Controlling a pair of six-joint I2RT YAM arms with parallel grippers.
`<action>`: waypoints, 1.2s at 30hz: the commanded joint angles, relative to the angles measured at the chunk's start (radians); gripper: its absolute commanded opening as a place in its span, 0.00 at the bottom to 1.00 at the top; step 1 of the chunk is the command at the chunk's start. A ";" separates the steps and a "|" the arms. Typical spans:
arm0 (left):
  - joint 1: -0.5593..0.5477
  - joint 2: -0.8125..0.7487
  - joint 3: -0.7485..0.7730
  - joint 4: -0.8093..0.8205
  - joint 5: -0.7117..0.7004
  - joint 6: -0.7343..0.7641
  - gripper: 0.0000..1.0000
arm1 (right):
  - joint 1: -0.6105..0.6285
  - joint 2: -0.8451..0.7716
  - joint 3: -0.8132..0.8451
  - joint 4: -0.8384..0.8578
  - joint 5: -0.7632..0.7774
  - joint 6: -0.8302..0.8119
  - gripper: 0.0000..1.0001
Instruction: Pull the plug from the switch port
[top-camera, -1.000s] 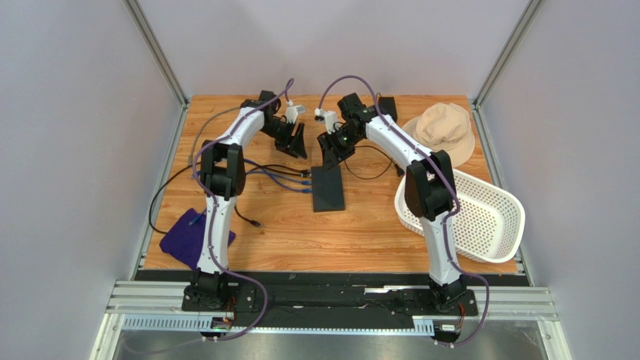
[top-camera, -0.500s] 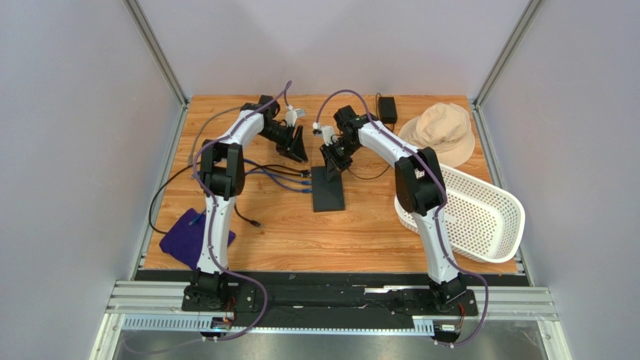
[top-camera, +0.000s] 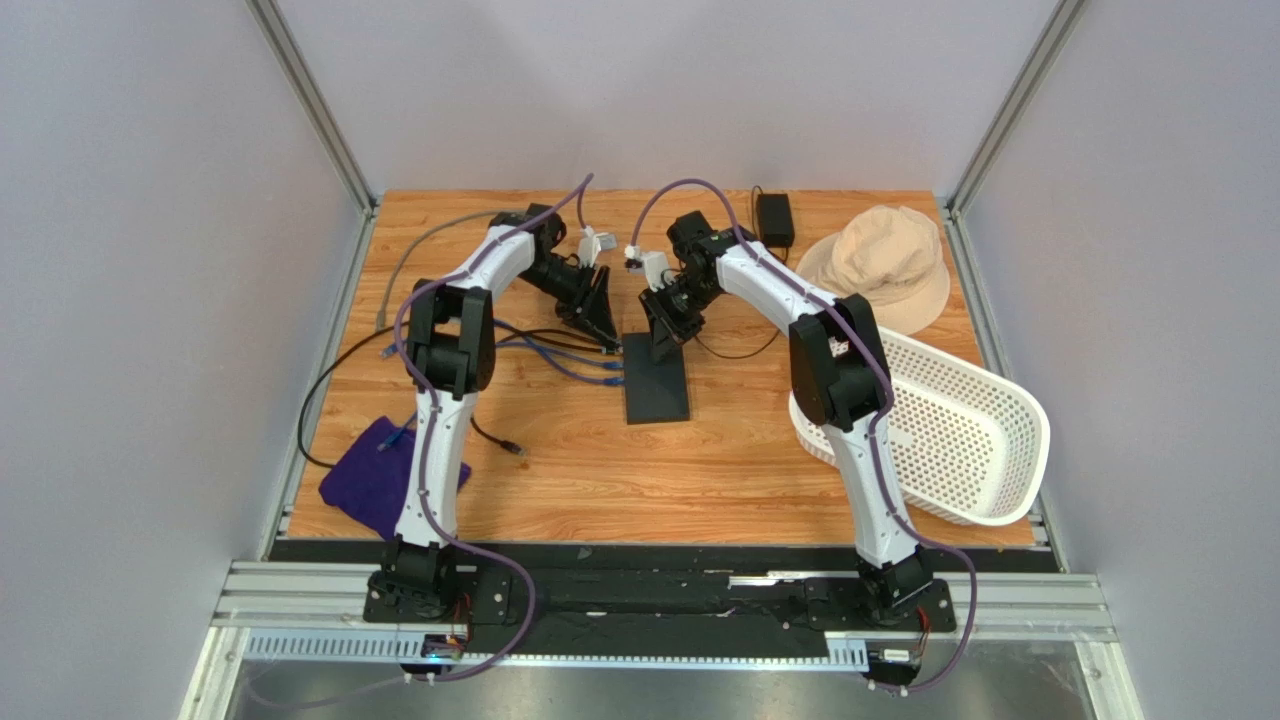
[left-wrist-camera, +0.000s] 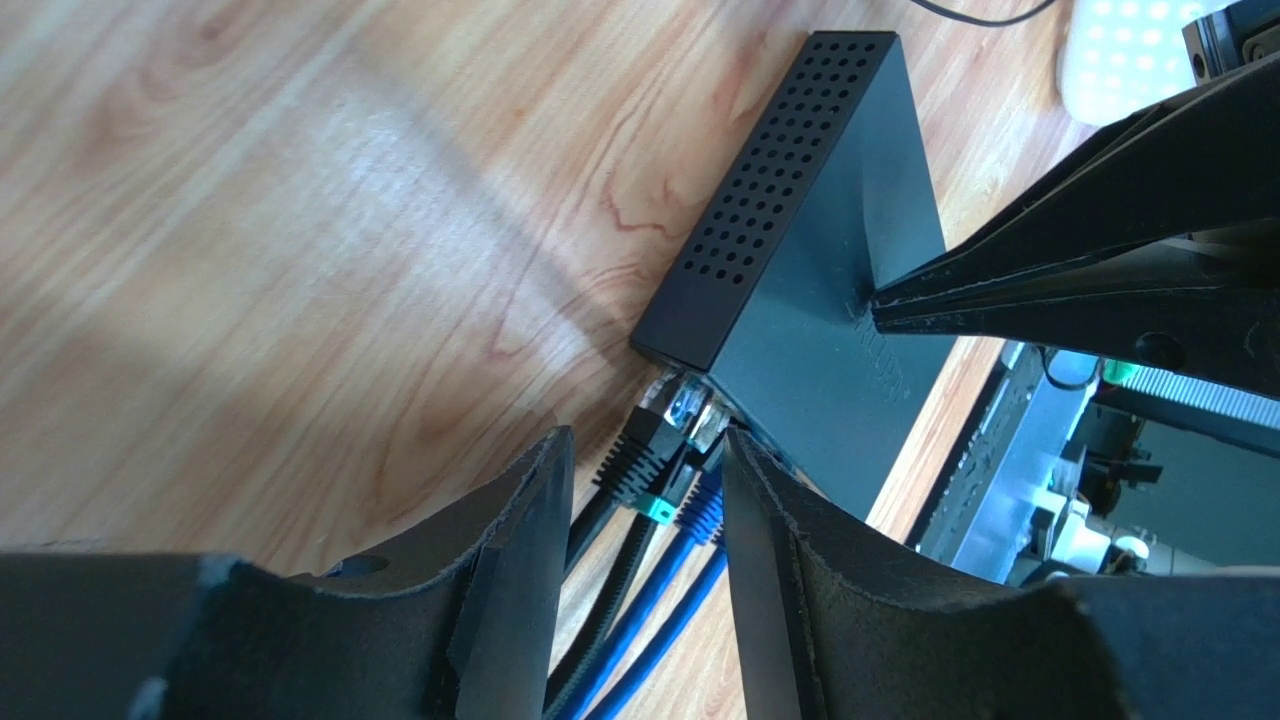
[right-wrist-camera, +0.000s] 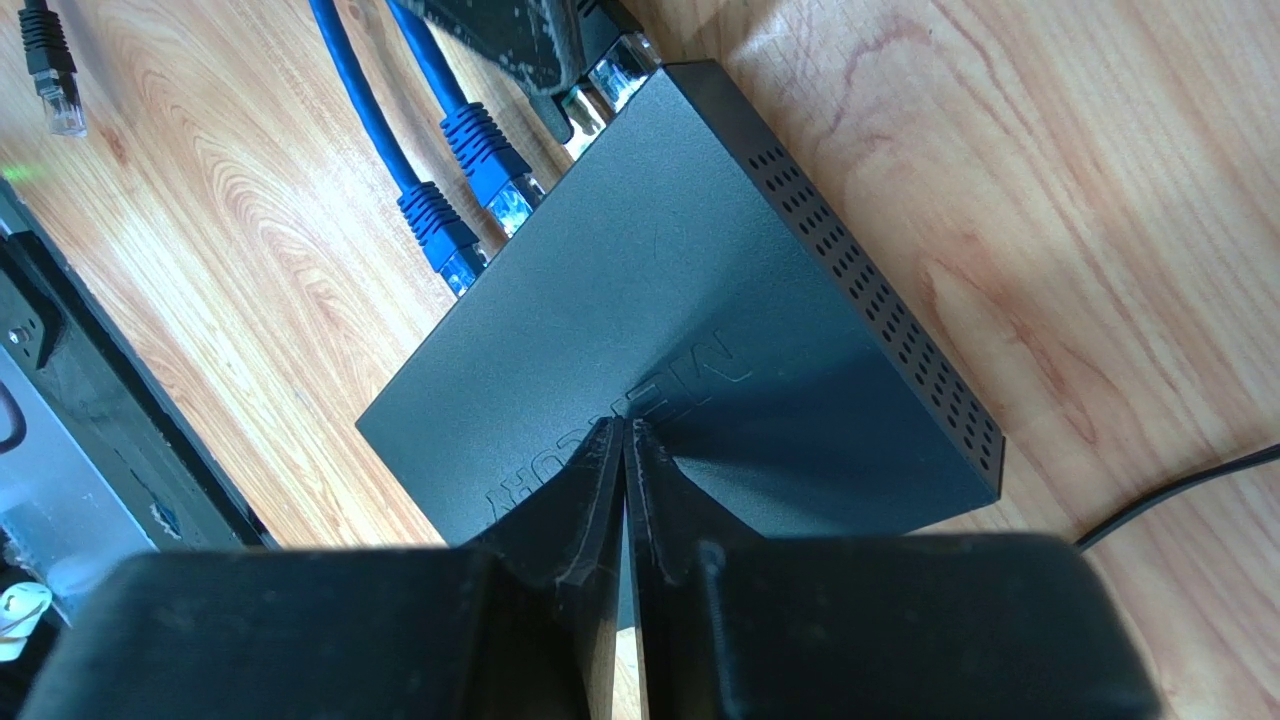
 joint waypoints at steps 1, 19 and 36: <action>-0.016 0.015 0.033 -0.019 0.011 0.038 0.50 | 0.000 0.039 0.019 -0.005 0.018 -0.026 0.11; -0.040 0.051 0.099 -0.069 0.011 0.061 0.41 | 0.000 0.044 0.016 -0.005 0.029 -0.027 0.11; -0.052 0.066 0.109 -0.054 0.048 0.000 0.00 | 0.000 0.051 0.019 -0.007 0.034 -0.028 0.11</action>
